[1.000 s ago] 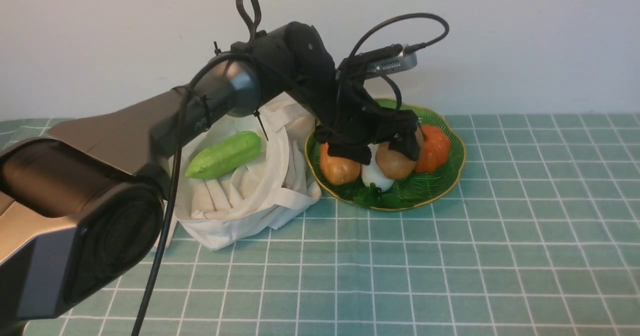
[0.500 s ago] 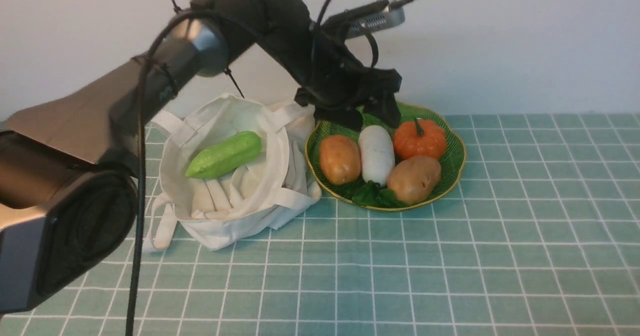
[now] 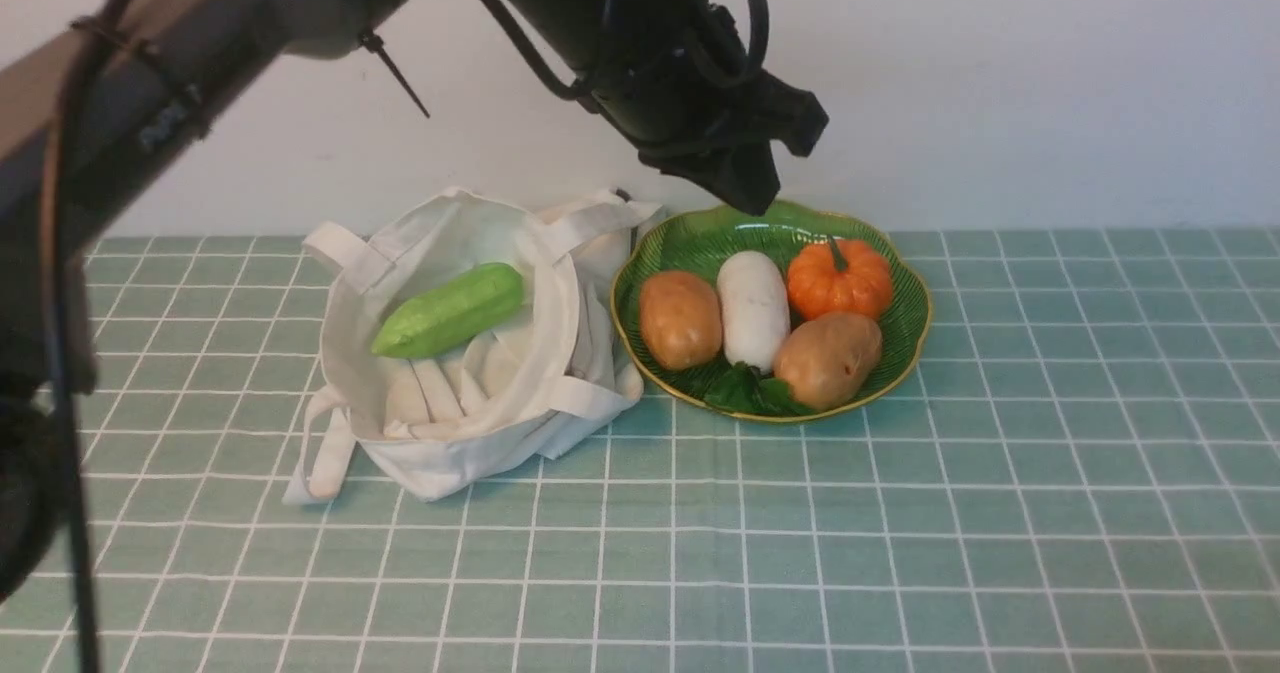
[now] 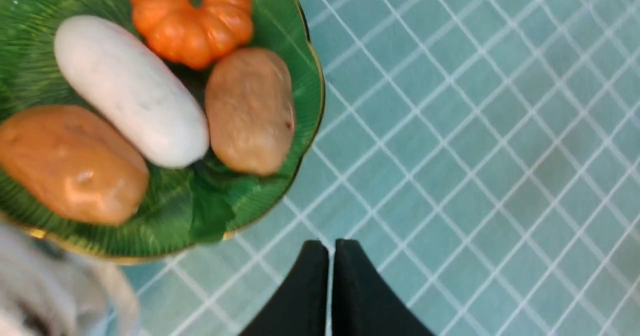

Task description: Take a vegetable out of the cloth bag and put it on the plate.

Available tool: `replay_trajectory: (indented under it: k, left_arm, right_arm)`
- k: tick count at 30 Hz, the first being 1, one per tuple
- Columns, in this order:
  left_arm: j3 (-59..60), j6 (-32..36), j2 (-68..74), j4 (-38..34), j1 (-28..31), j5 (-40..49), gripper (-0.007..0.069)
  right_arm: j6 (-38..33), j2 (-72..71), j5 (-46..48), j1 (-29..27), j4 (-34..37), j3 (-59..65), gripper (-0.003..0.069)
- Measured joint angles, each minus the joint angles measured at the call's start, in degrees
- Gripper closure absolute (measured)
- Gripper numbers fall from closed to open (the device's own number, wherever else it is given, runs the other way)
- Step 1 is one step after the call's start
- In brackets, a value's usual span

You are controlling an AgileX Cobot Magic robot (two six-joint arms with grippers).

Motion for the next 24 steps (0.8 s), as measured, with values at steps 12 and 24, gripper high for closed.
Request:
replay_trajectory:
  k: [12, 24]
  left_arm:
    - [32.9, -1.5, -30.0, 10.0, -0.1, 0.2, 0.0629]
    - [73.2, -2.6, -63.7, 5.6, -0.1, -22.5, 0.0629]
  right_arm:
    - [0.0, 0.0, 0.0, 0.0, 0.0, 0.0, 0.0675]
    - [0.0, 0.0, 0.0, 0.0, 0.0, 0.0, 0.0675]
